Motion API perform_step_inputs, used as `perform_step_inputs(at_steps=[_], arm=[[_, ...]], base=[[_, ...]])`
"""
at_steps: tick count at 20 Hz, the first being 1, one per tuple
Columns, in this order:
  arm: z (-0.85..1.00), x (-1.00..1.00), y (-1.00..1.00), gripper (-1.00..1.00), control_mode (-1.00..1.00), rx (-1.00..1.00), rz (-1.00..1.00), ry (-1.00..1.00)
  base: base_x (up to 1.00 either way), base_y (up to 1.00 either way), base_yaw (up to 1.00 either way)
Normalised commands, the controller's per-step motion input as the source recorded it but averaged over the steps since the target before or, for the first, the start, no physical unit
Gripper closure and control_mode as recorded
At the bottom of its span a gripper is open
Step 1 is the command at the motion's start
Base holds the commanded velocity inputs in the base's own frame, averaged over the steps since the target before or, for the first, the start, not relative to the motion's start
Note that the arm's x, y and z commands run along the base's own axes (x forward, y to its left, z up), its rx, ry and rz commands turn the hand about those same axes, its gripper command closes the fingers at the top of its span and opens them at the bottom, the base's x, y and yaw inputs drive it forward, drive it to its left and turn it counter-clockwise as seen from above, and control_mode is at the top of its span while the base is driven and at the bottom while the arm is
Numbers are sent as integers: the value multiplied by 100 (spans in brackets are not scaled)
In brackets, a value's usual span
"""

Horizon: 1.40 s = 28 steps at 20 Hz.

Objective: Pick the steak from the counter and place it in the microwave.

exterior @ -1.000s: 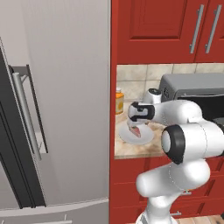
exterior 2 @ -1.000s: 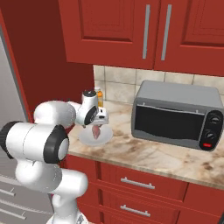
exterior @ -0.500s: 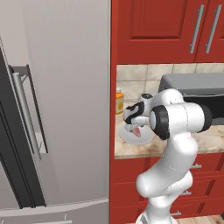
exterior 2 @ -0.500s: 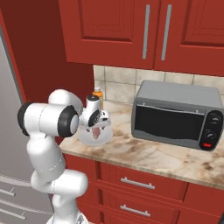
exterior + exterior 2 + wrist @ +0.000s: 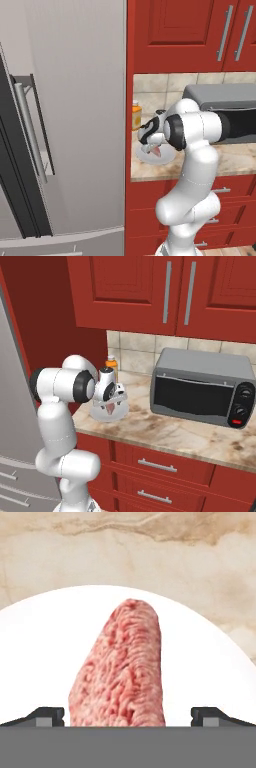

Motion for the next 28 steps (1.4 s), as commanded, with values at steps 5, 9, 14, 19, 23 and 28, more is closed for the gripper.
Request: perform_step_inputs(at_steps=[5, 9, 14, 19, 23, 28], arm=[[-24, 0, 0, 100, -100, -3, 7, 0], [-21, 0, 0, 100, -100, -2, 6, 0], [13, -15, -8, 100, -100, 0, 3, -2], [83, -39, -23, 100, -100, 0, 1, -5], [100, -72, -23, 100, -100, 0, 0, -4], [100, -95, -3, 100, -100, 0, 0, -1]], base=[[0, 0, 0], [0, 0, 0], [0, 0, 0], [0, 0, 0], [0, 0, 0], [0, 0, 0]])
